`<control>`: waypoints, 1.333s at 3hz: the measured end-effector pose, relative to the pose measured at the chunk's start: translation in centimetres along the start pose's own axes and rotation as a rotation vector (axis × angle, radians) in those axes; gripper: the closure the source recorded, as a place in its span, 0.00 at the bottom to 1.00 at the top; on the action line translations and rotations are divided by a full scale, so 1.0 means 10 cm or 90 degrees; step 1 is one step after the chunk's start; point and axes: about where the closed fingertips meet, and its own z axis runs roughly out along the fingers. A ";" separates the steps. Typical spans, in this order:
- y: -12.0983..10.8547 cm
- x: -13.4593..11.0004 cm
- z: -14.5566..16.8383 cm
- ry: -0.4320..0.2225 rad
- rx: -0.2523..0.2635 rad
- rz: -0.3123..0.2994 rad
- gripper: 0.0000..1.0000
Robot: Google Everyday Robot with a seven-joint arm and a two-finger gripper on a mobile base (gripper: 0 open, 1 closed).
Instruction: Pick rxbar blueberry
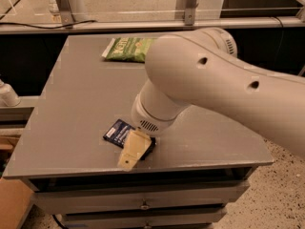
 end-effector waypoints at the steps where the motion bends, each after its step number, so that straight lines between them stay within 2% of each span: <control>1: -0.03 -0.09 0.16 0.010 0.011 0.011 0.00; 2: -0.11 -0.12 0.25 0.021 0.015 0.015 0.18; 4: -0.19 -0.12 0.22 0.029 0.017 0.028 0.65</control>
Offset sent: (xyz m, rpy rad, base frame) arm 0.0323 0.0206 -0.0234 -0.0466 0.0038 -0.0510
